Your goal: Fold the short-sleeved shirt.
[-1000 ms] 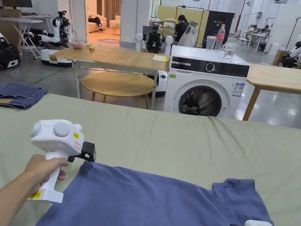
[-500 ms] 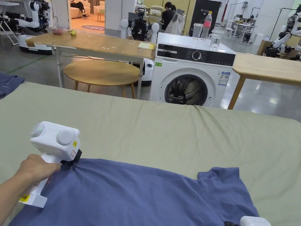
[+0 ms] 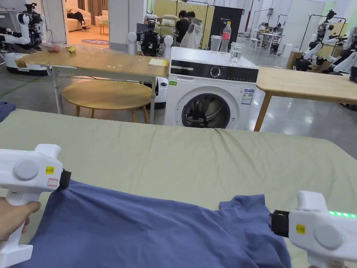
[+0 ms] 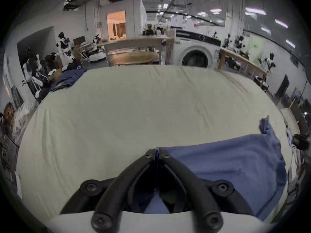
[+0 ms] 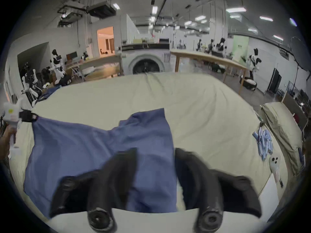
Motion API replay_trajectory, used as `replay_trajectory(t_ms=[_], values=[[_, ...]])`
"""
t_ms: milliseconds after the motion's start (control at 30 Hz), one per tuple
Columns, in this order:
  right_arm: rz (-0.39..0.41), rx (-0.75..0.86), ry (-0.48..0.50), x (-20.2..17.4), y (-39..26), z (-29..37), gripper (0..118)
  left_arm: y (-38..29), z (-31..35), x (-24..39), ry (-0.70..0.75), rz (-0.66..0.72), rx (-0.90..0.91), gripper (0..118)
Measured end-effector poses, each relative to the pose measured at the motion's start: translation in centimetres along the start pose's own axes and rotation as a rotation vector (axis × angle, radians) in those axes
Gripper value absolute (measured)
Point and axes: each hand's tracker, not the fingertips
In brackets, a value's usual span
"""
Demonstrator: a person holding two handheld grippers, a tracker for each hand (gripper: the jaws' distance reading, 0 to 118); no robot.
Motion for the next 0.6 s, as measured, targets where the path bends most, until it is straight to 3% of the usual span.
replay_trajectory(t_ms=[100,167,300,400,433,500,533,600], values=[[-0.001,-0.122,0.008,1.2,1.9,-4.6,60,-0.7,1.4,-0.1,0.009,-0.01,0.011,0],[-0.019,-0.208,0.067,1.7,2.3,-6.9,60,-1.2,2.0,-0.3,0.016,-0.015,0.014,0],[-0.071,-0.361,0.051,2.3,1.5,-10.5,60,-2.1,2.2,-0.5,0.026,-0.024,0.004,0],[-0.047,-0.334,0.031,2.0,0.5,-10.6,56,-2.5,2.2,-0.4,0.031,-0.033,-0.009,0],[-0.047,-0.31,0.007,1.6,0.5,-10.3,44,-2.5,2.2,-0.4,0.032,-0.04,-0.013,0],[-0.016,-0.295,0.023,1.1,0.1,-10.0,7,-2.6,2.5,-0.2,0.034,-0.043,-0.012,0],[-0.027,-0.304,0.078,1.1,-0.1,-10.1,1,-2.6,2.5,-0.2,0.031,-0.038,-0.012,0],[-0.016,-0.27,0.04,0.9,-0.1,-9.3,1,-2.5,2.9,-0.3,0.03,-0.028,-0.009,0]])
